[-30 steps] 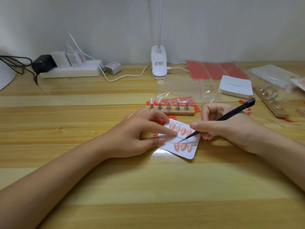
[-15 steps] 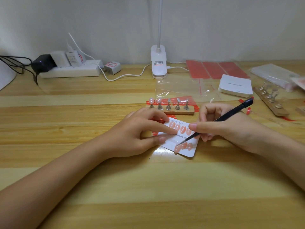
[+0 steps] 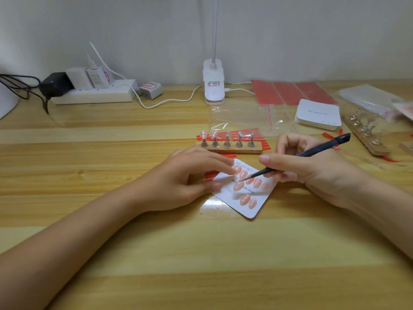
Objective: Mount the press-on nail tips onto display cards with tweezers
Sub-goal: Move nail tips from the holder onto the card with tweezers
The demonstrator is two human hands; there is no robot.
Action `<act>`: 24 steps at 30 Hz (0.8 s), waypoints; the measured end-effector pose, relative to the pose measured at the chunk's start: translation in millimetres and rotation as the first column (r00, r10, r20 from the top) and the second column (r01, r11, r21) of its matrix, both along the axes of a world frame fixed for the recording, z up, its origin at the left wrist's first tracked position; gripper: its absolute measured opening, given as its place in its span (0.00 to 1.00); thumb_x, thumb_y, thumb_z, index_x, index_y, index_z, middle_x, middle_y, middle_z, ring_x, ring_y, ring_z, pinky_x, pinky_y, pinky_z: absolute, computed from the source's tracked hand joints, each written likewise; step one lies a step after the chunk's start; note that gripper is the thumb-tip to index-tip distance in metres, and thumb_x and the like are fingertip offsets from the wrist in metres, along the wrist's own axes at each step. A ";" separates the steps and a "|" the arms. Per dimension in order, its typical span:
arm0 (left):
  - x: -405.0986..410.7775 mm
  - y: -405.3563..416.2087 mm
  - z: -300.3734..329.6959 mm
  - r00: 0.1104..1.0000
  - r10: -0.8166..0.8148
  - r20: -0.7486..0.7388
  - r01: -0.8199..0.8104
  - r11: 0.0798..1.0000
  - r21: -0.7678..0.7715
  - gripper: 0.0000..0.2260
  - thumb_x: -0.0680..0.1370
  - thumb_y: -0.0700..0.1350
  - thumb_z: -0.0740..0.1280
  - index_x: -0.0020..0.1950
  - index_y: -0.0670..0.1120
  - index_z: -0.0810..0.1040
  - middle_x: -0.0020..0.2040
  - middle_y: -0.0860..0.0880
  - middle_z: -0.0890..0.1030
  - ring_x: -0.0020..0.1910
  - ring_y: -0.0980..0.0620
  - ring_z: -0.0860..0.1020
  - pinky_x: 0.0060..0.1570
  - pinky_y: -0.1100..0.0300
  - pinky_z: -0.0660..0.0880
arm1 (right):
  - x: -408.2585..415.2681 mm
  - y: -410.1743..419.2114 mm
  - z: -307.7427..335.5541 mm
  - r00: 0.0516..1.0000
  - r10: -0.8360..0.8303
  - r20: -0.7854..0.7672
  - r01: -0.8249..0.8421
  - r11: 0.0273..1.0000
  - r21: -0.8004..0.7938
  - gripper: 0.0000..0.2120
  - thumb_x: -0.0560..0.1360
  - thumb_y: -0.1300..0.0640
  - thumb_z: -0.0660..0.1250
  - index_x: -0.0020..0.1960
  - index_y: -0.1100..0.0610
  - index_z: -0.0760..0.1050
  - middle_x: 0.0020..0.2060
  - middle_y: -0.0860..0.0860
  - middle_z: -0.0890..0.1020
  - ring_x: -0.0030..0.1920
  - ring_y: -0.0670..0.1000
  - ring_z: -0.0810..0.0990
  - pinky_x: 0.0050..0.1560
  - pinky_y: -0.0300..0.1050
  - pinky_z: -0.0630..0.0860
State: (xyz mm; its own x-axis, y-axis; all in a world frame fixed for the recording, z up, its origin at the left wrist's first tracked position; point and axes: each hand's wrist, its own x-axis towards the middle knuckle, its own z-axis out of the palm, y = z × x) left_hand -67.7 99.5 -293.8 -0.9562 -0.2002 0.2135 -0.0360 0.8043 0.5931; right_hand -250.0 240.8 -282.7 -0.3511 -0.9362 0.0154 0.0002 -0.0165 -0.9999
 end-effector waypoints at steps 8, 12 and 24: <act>1.4 -1.6 -0.5 1.000 0.010 0.007 -0.010 1.000 0.001 0.13 0.73 0.49 0.65 0.57 0.53 0.78 0.61 0.57 0.76 0.63 0.58 0.71 0.61 0.46 0.66 | 8.9 3.9 -2.2 0.991 -0.060 -0.119 0.059 0.998 -0.017 0.12 0.58 0.56 0.73 0.28 0.56 0.69 0.23 0.52 0.79 0.26 0.46 0.80 0.26 0.34 0.74; 1.1 -1.6 -0.6 1.000 0.015 0.009 -0.015 1.000 0.004 0.13 0.73 0.49 0.65 0.57 0.52 0.79 0.61 0.57 0.76 0.63 0.57 0.71 0.62 0.45 0.66 | 10.9 3.2 -1.9 0.988 -0.069 -0.137 0.067 0.998 -0.018 0.12 0.58 0.57 0.73 0.28 0.56 0.69 0.23 0.53 0.79 0.25 0.46 0.79 0.25 0.33 0.73; 0.3 -1.9 -1.2 1.000 0.003 -0.020 -0.003 1.000 0.008 0.13 0.73 0.47 0.66 0.56 0.50 0.79 0.61 0.55 0.77 0.62 0.56 0.73 0.61 0.46 0.67 | 7.0 4.0 -2.5 0.992 -0.023 -0.125 0.023 1.000 0.001 0.11 0.58 0.56 0.74 0.27 0.54 0.70 0.24 0.53 0.79 0.27 0.47 0.81 0.26 0.34 0.74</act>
